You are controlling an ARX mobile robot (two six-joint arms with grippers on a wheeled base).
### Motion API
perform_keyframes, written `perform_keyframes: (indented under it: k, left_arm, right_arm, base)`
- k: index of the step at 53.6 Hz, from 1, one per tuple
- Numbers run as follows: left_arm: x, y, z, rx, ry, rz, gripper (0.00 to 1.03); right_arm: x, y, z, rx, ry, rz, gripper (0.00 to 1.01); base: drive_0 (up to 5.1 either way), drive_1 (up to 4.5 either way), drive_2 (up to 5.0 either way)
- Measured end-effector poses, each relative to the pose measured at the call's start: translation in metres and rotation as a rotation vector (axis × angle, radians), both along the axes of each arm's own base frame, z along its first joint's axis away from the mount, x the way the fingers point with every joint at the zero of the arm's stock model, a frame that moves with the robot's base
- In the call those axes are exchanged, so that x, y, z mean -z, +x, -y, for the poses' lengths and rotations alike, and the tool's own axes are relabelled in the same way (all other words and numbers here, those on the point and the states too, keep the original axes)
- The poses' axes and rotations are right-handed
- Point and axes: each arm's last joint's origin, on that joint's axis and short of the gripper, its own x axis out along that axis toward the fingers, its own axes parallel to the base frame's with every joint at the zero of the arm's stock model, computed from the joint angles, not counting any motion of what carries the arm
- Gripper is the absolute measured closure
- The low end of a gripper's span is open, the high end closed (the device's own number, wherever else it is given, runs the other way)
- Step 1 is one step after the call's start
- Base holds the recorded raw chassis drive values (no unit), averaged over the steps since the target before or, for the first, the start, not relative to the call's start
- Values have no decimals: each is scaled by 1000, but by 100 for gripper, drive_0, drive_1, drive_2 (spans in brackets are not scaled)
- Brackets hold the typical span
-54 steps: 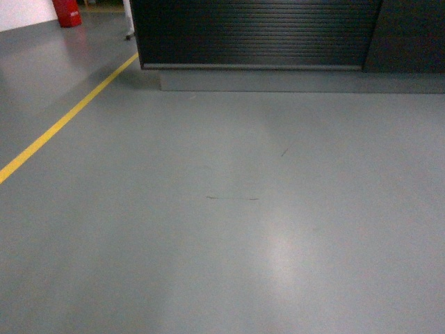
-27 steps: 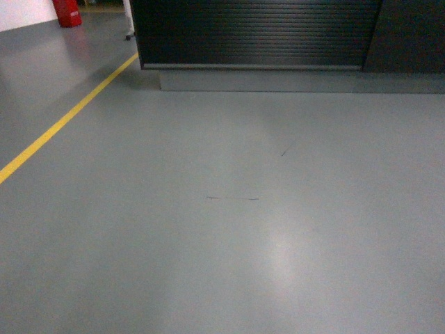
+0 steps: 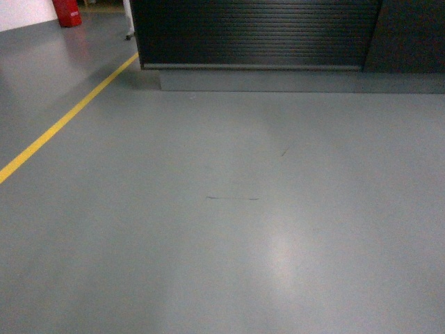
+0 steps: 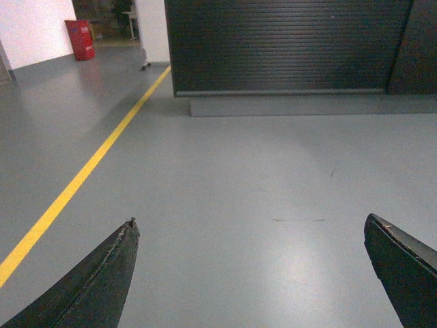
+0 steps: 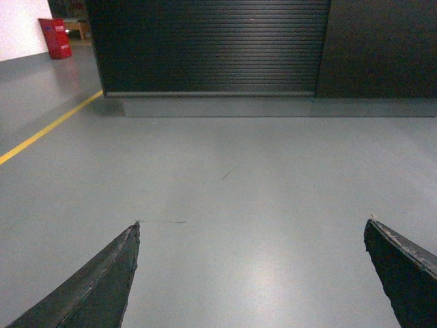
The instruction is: Place dark red mango on scale at checkout
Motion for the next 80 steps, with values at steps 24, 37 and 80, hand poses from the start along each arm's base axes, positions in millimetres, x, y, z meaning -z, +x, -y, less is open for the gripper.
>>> perform_keyframes:
  k: [24, 37, 80]
  left_arm:
    - [0, 0, 0, 0, 0, 0, 5]
    - [0, 0, 0, 0, 0, -2, 5]
    - [0, 0, 0, 0, 0, 0, 5]
  right_arm:
    - [0, 0, 0, 0, 0, 1, 3]
    - [0, 0, 0, 0, 0, 0, 3]
    - [0, 0, 0, 0, 0, -2, 3]
  base:
    - [-2, 321, -326]
    - [-4, 428, -436]
    - [-5, 427, -436]
